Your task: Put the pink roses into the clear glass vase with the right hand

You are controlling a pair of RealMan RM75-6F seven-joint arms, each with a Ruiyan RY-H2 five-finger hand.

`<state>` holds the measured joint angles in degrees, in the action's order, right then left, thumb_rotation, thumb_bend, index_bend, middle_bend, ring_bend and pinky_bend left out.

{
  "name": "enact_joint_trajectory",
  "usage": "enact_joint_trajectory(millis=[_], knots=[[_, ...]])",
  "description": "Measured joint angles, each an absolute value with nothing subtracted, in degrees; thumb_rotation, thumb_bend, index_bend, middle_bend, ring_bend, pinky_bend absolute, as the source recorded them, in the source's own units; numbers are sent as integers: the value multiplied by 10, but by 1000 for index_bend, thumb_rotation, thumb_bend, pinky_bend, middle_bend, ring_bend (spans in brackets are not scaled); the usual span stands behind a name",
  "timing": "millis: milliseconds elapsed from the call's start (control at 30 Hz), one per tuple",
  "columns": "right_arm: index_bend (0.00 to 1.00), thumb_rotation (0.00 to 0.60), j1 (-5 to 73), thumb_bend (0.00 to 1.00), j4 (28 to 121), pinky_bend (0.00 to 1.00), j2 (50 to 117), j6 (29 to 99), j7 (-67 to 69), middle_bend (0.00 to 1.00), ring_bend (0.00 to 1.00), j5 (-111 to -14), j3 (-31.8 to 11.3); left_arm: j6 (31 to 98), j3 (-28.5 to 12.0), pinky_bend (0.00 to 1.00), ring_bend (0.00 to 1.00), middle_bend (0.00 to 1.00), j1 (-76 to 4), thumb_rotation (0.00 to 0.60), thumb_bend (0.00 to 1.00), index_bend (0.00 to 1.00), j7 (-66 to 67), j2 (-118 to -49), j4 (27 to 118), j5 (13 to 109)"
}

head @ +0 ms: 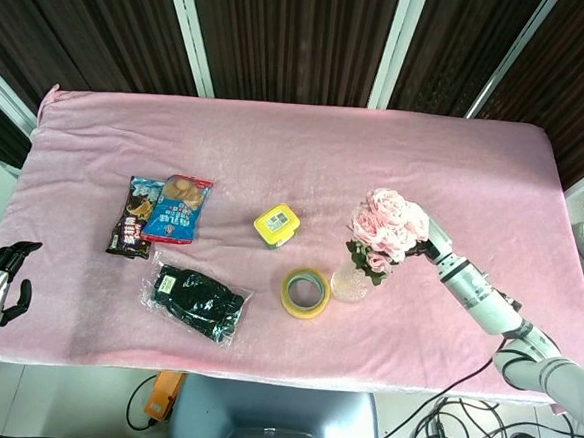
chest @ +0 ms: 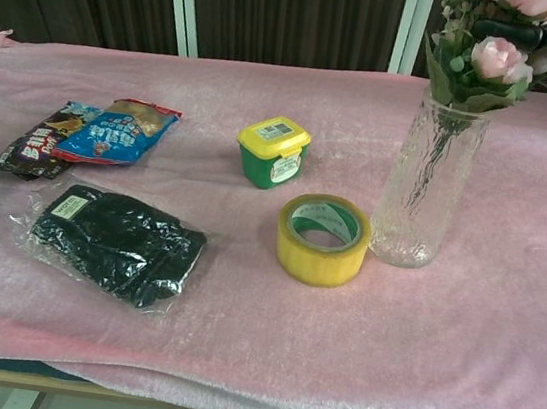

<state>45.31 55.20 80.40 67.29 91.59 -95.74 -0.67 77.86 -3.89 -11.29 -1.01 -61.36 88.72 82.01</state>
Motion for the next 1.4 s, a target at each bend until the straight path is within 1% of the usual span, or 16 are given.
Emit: enact_joint_trajectory(millis=[67, 200, 300, 367, 467, 600, 667, 867, 1133, 1267, 1400], knots=[[309, 600, 453, 233, 551, 377, 805, 676, 917, 257, 89, -959, -5, 779, -39, 369, 202, 191, -113, 600, 635, 188, -10, -614, 887, 820], [188, 600, 451, 202, 551, 280, 804, 685, 919, 161, 13, -961, -2, 779, -39, 368, 202, 191, -112, 600, 636, 187, -11, -613, 887, 820], [107, 600, 450, 180, 552, 206, 801, 690, 919, 105, 0, -966, 3, 779, -39, 369, 202, 191, -113, 600, 636, 187, -10, -614, 887, 820], [66, 600, 449, 163, 554, 175, 799, 693, 920, 80, 0, -968, 6, 779, -39, 369, 202, 191, -113, 600, 636, 188, -10, -614, 888, 820], [1, 600, 447, 114, 556, 117, 795, 695, 921, 18, 0, -973, 13, 780, -39, 369, 202, 191, -112, 600, 637, 187, -11, -613, 888, 820], [0, 600, 442, 85, 553, 49, 791, 699, 920, 0, 0, -978, 24, 779, -39, 369, 202, 191, -112, 600, 636, 187, -12, -613, 888, 821], [0, 600, 438, 50, 552, 7, 790, 704, 921, 0, 0, -980, 28, 779, -39, 369, 203, 191, -113, 600, 636, 188, -13, -613, 888, 820], [0, 600, 413, 1, 544, 0, 787, 732, 916, 0, 0, -980, 37, 777, -39, 369, 202, 191, -113, 600, 636, 188, -12, -612, 888, 820], [0, 600, 376, 0, 542, 0, 776, 759, 901, 0, 0, -977, 52, 775, -38, 369, 202, 191, -114, 600, 636, 188, -9, -612, 890, 819], [0, 600, 356, 0, 551, 0, 773, 766, 832, 0, 0, -972, 56, 775, -38, 369, 202, 191, -114, 600, 637, 188, -9, -612, 889, 819], [0, 600, 320, 0, 587, 0, 763, 779, 690, 0, 0, -957, 59, 774, -37, 369, 202, 191, -114, 600, 636, 187, -9, -612, 890, 820]])
